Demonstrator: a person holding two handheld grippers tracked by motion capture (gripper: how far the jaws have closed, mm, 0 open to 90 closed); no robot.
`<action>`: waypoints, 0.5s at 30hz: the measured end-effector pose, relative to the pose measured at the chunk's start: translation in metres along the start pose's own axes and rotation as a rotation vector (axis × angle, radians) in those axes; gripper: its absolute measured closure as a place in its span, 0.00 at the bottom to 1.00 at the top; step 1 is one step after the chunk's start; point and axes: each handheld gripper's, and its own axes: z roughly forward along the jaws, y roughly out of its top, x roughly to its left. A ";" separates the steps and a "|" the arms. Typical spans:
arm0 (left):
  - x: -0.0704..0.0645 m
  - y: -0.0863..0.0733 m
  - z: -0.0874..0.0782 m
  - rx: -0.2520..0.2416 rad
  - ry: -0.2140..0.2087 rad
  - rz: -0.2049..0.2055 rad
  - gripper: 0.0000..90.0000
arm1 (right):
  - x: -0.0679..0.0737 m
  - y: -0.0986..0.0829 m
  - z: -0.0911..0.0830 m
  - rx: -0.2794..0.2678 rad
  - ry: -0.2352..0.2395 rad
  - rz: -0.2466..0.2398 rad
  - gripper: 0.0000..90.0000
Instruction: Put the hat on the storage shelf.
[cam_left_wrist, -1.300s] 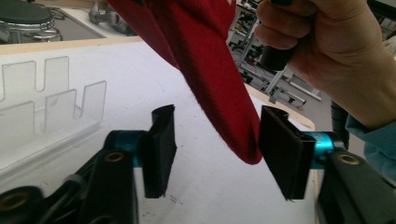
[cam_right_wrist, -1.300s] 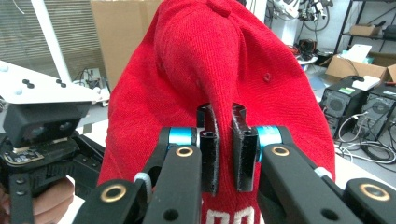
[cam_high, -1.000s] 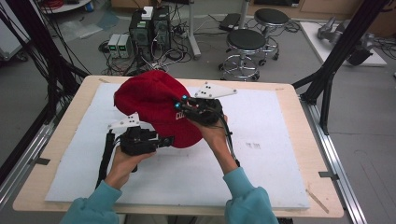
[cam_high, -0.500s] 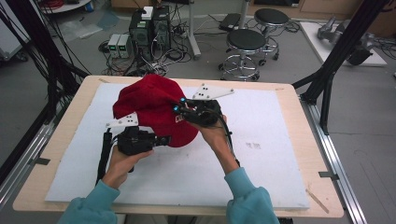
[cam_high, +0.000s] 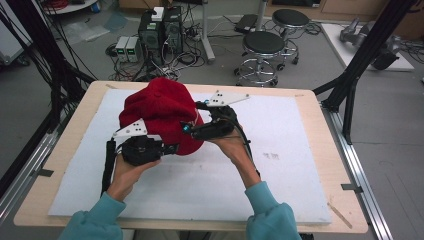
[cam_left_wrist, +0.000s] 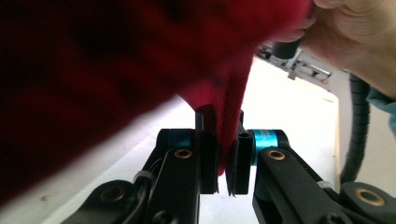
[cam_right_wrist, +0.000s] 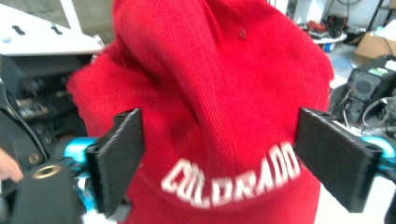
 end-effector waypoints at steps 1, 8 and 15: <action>0.001 0.002 -0.002 0.009 0.016 0.014 0.95 | -0.001 -0.001 -0.001 0.009 -0.006 0.011 0.12; 0.010 0.019 -0.014 0.012 0.090 0.068 0.95 | -0.009 -0.004 -0.017 0.035 -0.052 0.040 0.09; 0.025 0.039 -0.027 0.026 0.185 0.117 0.95 | -0.015 -0.017 -0.050 0.048 -0.136 0.049 0.09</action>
